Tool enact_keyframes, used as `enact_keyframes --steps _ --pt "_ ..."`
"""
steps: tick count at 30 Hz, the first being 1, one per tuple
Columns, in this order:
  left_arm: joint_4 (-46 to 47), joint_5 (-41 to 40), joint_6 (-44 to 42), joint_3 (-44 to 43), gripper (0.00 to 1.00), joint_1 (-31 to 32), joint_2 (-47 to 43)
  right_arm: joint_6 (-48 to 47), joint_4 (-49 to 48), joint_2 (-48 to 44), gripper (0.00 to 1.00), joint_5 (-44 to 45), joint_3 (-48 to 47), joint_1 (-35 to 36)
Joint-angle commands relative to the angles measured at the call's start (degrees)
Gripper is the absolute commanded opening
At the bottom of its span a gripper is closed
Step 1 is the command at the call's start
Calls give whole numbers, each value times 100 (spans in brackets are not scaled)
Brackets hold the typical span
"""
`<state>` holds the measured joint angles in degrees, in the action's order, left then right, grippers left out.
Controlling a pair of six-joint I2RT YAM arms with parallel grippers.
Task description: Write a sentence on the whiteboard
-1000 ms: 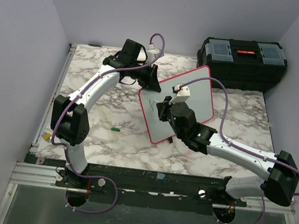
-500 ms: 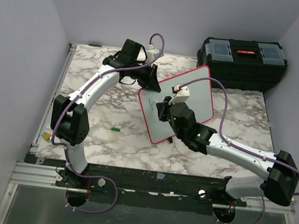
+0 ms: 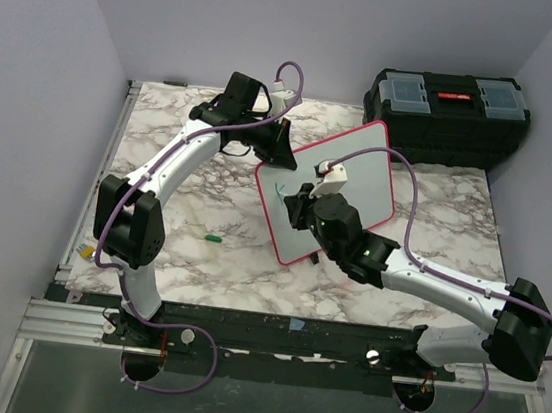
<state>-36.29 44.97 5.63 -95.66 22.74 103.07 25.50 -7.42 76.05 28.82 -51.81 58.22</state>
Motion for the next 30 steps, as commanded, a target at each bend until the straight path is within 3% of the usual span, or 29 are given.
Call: enact_keyframes --steps 1,14,30 --pt "-10 -741 -352 73 0 46 -96 116 198 50 1 150 58 -3" --pt "-26 -752 -361 56 0 55 -118 340 702 -168 1 619 93 -2" --pt "-168 -735 -352 -71 0 54 -236 247 832 -780 1 160 -131 -2"
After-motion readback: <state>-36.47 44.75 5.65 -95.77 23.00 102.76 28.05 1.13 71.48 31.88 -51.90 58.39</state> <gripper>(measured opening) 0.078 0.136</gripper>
